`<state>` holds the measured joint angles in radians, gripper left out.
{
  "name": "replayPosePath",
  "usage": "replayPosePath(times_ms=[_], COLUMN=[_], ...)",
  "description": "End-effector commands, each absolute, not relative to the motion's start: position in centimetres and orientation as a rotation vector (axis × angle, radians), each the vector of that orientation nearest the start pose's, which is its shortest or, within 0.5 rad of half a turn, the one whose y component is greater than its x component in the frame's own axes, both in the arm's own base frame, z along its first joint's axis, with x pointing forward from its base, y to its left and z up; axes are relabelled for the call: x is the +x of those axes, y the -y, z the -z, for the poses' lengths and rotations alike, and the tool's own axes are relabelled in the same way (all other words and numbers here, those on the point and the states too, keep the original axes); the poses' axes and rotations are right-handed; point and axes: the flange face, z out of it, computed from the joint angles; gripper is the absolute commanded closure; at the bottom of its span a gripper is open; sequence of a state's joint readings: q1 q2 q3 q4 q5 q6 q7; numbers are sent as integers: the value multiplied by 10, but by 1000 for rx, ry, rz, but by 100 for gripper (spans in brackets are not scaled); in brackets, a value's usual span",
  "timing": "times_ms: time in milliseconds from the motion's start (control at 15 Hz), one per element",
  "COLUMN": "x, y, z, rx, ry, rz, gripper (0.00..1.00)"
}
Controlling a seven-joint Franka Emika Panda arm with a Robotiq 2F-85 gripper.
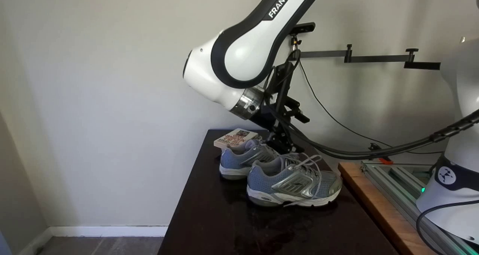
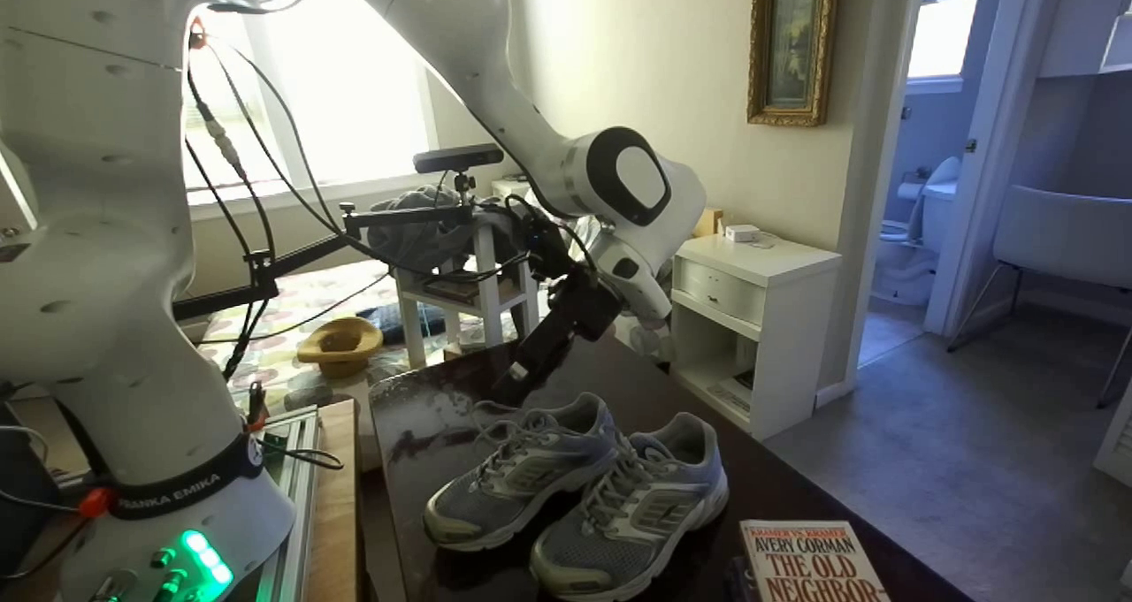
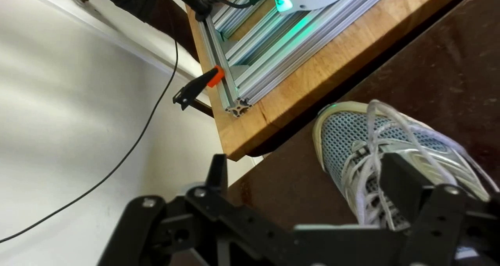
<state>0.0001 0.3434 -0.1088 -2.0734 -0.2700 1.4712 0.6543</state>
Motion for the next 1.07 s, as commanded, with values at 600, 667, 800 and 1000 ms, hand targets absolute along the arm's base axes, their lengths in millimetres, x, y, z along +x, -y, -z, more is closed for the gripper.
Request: replayPosePath(times_ms=[600,667,800,1000], x=[434,432,430,429], y=[62,60,55,48], z=[-214,-212,-211,-212], rx=[2248,2247,2252,2267], ry=[610,597,585,581], rz=[1026,1027,1040,1067], gripper=[0,0,0,0])
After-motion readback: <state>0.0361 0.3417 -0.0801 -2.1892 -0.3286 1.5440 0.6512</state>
